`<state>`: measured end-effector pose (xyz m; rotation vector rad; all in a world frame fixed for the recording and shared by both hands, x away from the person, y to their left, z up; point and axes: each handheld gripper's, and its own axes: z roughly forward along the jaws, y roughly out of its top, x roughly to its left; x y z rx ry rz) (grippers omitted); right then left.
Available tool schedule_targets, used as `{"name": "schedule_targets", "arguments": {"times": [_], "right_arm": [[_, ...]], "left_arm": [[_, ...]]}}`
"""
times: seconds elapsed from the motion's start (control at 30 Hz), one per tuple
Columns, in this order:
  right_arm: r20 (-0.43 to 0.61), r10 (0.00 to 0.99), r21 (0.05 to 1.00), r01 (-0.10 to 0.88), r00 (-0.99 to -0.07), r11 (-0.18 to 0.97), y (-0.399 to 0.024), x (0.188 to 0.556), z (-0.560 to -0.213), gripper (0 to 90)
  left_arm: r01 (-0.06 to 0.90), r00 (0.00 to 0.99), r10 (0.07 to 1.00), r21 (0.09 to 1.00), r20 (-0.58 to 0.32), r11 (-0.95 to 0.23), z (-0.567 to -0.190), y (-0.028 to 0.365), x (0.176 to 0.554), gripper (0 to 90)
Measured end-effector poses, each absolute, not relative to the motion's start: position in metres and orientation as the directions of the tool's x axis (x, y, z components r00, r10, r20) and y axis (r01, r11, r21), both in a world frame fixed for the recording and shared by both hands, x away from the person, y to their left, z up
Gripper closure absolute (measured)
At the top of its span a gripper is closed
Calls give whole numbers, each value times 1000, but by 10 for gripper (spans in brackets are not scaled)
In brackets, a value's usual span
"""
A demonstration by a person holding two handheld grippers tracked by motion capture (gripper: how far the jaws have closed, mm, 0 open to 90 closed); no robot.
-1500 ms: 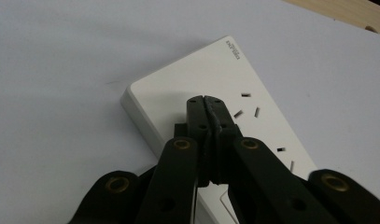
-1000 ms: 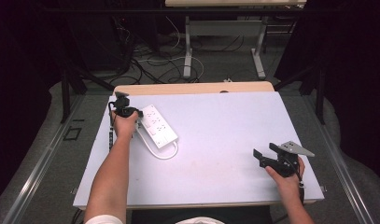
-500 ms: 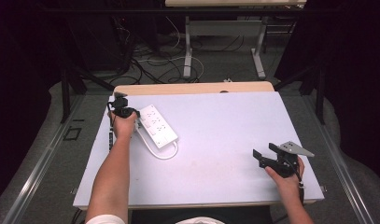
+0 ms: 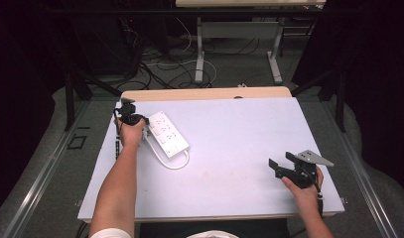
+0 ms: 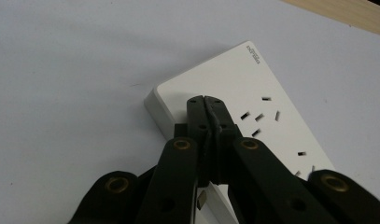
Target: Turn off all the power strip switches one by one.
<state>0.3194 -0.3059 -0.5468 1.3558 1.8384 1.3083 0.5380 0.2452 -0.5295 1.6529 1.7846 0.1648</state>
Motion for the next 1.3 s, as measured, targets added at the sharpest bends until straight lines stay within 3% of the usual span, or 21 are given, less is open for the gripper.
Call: {"name": "schedule_targets", "arguments": {"times": [0.3, 0.73, 1.3], "right_arm": [[137, 915, 904, 425, -379, 40, -305, 320, -547, 228], [133, 913, 904, 425, -386, 48, -306, 320, -547, 229], [138, 915, 901, 431, -379, 43, -307, 319, -545, 229]], "left_arm": [[841, 51, 920, 513, -390, 171, -528, 245, 538, 900], [810, 72, 930, 565, -360, 156, -516, 247, 531, 900], [770, 168, 935, 633, -313, 74, -495, 236, 521, 870]]}}
